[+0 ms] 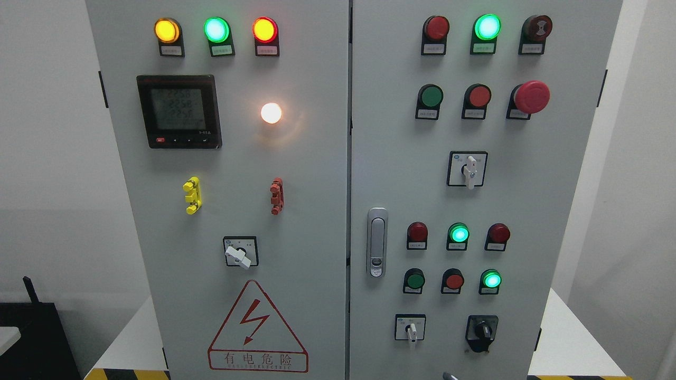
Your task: Release door handle
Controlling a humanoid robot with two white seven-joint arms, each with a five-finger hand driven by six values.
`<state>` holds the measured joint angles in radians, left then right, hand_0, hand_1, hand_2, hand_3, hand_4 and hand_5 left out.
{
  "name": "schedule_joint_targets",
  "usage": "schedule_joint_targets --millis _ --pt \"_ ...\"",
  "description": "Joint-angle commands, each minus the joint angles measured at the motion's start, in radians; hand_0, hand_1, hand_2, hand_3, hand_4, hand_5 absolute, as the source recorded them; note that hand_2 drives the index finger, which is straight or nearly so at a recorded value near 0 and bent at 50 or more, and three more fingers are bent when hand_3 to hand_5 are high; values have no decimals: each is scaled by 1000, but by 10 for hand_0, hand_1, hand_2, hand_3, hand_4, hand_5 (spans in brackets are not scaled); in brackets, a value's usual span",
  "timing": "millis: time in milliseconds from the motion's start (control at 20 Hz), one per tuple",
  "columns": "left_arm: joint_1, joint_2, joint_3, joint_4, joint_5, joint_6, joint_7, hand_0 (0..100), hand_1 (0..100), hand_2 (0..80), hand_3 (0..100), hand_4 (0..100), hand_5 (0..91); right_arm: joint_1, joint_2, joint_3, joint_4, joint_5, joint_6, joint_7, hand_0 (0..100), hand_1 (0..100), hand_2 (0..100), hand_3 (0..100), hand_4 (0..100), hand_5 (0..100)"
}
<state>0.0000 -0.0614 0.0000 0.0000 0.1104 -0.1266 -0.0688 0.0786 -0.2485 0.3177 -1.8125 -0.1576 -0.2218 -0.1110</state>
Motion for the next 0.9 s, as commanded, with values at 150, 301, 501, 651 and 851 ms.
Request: schedule_joint_targets --millis 150,301,501,651,851 --pt "-31 0 -11 -8 0 1 0 120 389 0 0 0 0 0 0 4 -2 1 2 5 349 0 0 0 0 0" --pt "-31 0 -11 -9 0 1 0 120 389 0 0 0 0 0 0 6 -2 7 1 5 348 0 0 0 0 0" --pt "-31 0 -11 -9 0 1 0 120 389 0 0 0 0 -11 26 -23 -2 278 -62 -10 320 109 0 300 322 296" --pt "-31 0 -11 -8 0 1 0 120 389 0 0 0 0 -31 112 -48 -16 583 -159 -68 348 299 0 590 575 594" --pt "-31 0 -11 -8 0 1 0 120 389 0 0 0 0 -91 251 -68 -11 990 -26 -192 343 425 0 904 854 917"
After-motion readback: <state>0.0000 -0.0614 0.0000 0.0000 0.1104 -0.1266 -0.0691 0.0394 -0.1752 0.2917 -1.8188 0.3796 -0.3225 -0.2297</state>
